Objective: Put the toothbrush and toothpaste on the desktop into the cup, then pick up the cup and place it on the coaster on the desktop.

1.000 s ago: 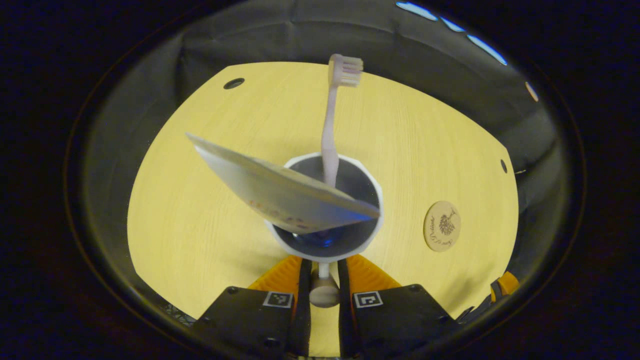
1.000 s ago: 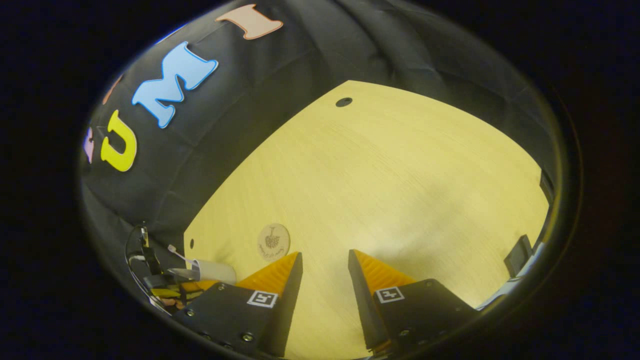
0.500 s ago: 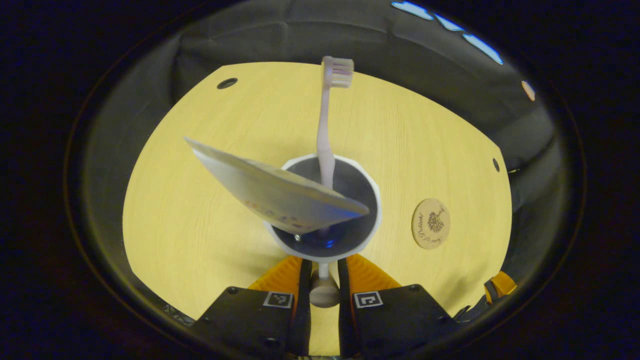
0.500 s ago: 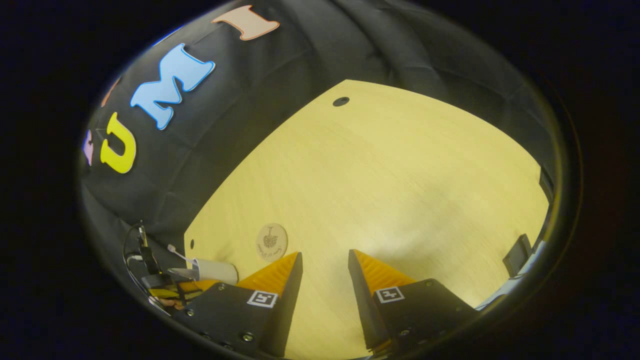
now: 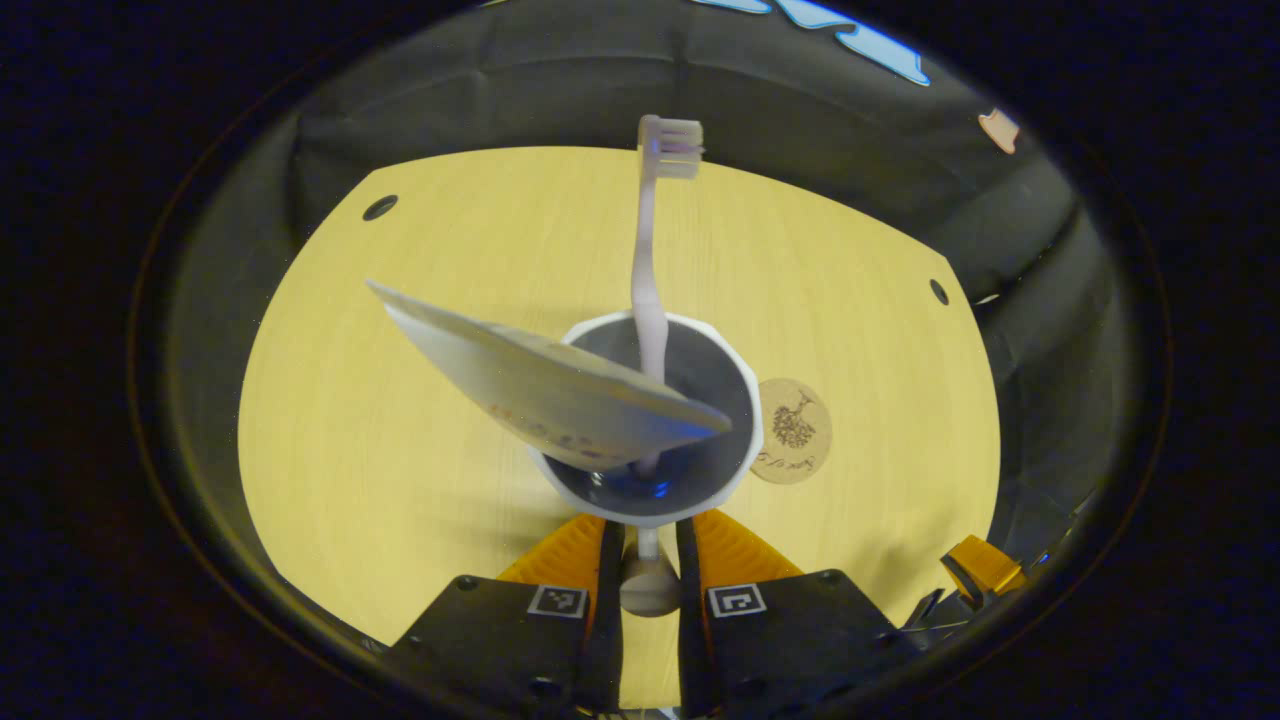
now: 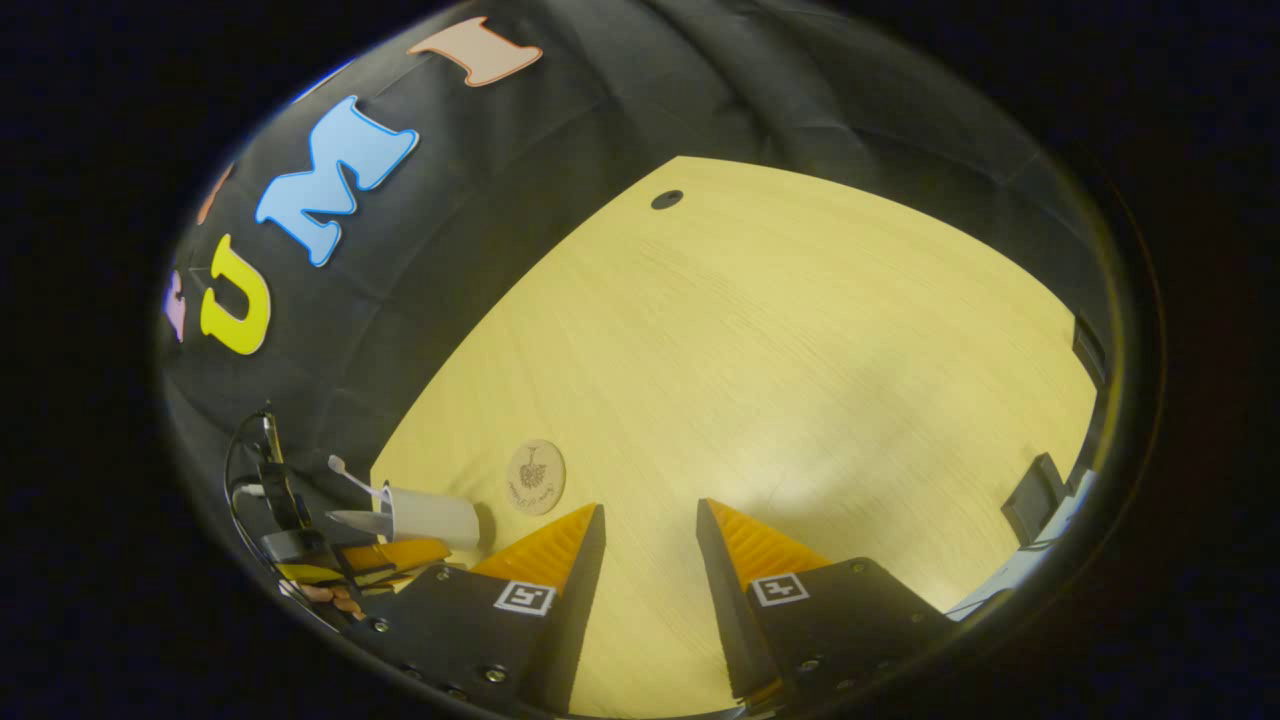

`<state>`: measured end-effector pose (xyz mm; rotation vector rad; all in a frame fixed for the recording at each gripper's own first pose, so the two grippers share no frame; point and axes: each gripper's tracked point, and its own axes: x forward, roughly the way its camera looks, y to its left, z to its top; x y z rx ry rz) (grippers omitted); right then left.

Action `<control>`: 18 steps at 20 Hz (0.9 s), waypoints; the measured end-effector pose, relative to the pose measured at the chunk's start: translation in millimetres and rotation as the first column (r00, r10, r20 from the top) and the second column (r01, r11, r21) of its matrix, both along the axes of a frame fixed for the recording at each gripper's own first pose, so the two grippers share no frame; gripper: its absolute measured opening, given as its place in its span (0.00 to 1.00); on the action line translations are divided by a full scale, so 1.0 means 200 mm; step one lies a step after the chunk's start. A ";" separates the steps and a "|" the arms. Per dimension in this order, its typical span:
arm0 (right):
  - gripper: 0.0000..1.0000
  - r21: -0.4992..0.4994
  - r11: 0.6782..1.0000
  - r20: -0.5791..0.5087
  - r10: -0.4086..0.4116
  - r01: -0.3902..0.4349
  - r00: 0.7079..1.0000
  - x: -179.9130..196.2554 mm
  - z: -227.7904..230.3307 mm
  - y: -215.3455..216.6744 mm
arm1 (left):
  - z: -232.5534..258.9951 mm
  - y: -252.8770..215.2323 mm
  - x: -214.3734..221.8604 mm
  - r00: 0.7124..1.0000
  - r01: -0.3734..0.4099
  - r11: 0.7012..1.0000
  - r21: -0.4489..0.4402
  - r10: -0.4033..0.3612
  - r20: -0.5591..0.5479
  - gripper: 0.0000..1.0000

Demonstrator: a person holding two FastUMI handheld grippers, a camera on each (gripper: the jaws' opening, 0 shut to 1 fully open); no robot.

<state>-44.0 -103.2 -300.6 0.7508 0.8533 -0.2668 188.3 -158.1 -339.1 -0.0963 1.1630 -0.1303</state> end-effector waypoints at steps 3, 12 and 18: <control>0.56 0.017 0.999 -0.003 -0.028 0.028 1.000 -0.03 -0.01 -0.05 | 0.04 -0.11 0.00 0.998 0.057 0.998 0.019 -0.057 0.014 0.29; 0.57 0.032 0.990 -0.032 -0.134 0.135 0.990 -0.18 -0.06 -0.27 | -0.09 -0.48 0.01 0.984 0.178 0.982 0.059 -0.178 -0.014 0.30; 0.57 0.024 0.989 -0.034 -0.142 0.143 0.989 -0.19 -0.05 -0.34 | -0.17 -0.56 0.00 0.979 0.205 0.975 0.088 -0.202 -0.039 0.30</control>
